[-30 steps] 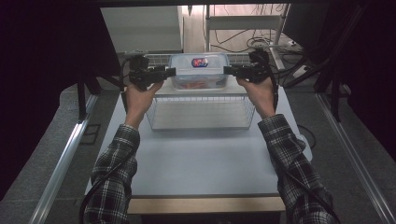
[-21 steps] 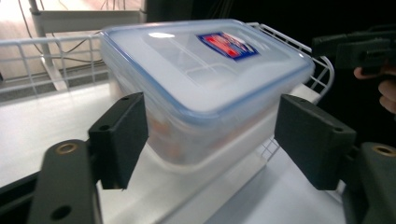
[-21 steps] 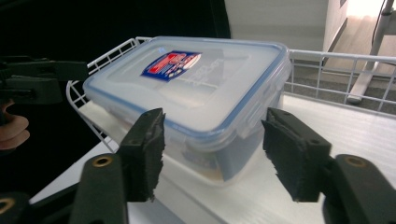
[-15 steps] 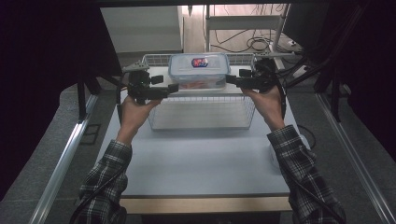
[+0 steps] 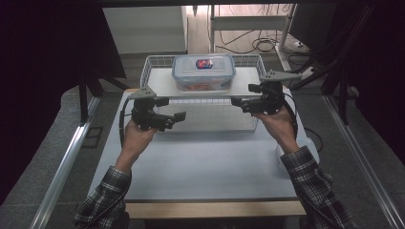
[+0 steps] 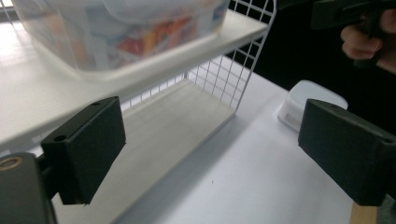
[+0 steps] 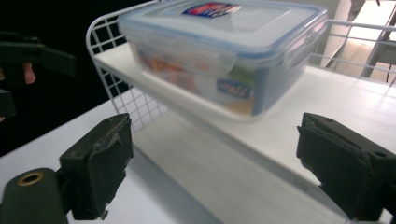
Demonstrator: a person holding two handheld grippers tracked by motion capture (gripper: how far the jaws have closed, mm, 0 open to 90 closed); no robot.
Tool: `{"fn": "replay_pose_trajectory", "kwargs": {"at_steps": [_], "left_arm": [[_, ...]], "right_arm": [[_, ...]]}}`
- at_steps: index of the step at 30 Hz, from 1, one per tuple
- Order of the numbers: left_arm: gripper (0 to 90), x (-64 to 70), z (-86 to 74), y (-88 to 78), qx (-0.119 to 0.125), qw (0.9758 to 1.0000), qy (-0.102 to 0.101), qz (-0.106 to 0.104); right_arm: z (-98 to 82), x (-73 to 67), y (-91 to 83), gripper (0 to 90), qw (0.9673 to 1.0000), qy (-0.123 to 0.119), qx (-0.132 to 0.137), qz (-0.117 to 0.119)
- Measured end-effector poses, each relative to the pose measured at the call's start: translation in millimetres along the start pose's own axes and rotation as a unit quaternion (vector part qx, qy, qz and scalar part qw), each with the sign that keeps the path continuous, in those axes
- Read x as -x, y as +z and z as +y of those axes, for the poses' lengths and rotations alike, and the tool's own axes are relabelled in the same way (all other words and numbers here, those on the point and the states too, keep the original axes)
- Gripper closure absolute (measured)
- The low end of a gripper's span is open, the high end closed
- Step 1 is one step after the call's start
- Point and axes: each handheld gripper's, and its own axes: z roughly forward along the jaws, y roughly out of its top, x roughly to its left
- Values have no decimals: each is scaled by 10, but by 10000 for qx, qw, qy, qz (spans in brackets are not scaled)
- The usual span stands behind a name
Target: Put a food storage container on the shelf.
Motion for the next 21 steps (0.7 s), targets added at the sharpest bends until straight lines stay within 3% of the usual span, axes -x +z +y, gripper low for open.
{"fn": "replay_pose_trajectory", "kwargs": {"at_steps": [8,14,21], "left_arm": [[41,164,-238,-17,17,9996,298,29],[12,278,-417,11,-214,9987,461,14],[4,404,-625,-16,-268,9983,505,61]], "right_arm": [[-211,-128,-144,54,9998,-116,-79,111],[-385,-209,-219,42,9990,-268,-275,211],[-618,-275,-289,38,9985,-348,-352,248]]}}
